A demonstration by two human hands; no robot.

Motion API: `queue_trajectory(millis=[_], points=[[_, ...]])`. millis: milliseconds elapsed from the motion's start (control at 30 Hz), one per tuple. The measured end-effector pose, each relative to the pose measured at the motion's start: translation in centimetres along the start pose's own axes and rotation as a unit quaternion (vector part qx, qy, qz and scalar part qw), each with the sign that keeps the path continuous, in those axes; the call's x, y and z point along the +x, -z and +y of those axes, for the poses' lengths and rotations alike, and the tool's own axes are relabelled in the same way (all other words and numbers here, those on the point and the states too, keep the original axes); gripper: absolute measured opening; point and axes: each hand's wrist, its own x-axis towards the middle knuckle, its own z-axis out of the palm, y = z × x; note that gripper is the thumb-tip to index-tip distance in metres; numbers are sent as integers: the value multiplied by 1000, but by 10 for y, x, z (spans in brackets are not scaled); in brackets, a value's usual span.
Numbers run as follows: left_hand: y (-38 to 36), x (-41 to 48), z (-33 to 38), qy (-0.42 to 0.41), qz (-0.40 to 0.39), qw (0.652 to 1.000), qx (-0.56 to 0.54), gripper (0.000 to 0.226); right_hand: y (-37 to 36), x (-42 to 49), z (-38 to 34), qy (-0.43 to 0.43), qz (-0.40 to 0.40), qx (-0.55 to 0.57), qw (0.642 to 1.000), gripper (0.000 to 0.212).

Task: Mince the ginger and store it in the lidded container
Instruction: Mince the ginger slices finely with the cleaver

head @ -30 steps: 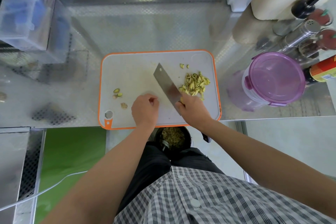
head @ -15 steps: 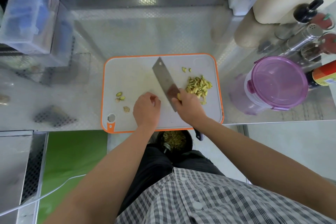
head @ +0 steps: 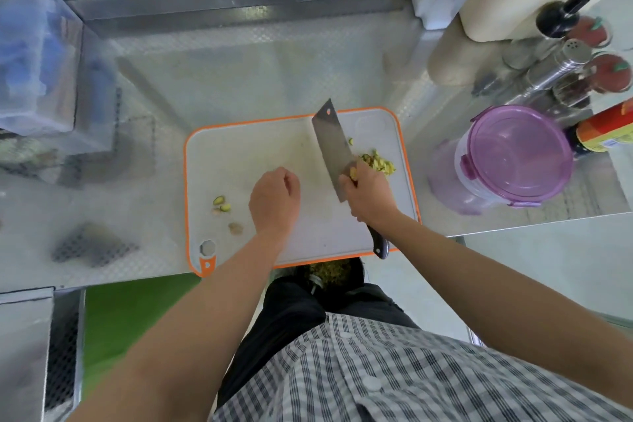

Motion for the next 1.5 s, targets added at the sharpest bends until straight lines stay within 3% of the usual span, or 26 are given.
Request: queue_trajectory(millis=[133, 200, 233, 300, 467, 700, 900, 1033, 1167, 1300, 1500], points=[[-10, 16, 22, -55, -26, 998, 11, 17, 36, 5, 13, 66, 71, -87, 991, 11], [-14, 23, 31, -69, -34, 997, 19, 21, 54, 12, 24, 57, 97, -139, 984, 7], [-16, 27, 35, -72, -33, 997, 22, 23, 61, 17, 30, 52, 104, -168, 979, 17], [-18, 33, 42, -74, -23, 997, 19, 26, 71, 27, 39, 51, 114, -208, 970, 30], [-20, 43, 48, -57, -1, 998, 24, 30, 66, 45, 45, 51, 70, -247, 965, 35], [-22, 49, 42, -60, 6, 997, 57, 42, 56, 16, 50, 98, 8, -230, 968, 34], [-27, 41, 39, -90, -73, 992, 54, 57, 68, 45, 45, 58, 79, -214, 972, 36], [-27, 28, 39, -165, -87, 982, 35, 49, 57, 30, 45, 67, 38, -197, 977, 34], [-25, 14, 38, -229, -84, 970, 8, 37, 54, 20, 54, 83, 48, -183, 979, 29], [-21, 12, 39, -193, -40, 980, 13, 33, 58, 19, 60, 36, 91, -187, 977, 35], [-22, -4, 31, -165, -89, 982, 37, 45, 36, -11, 58, 70, 46, -184, 979, 37]])
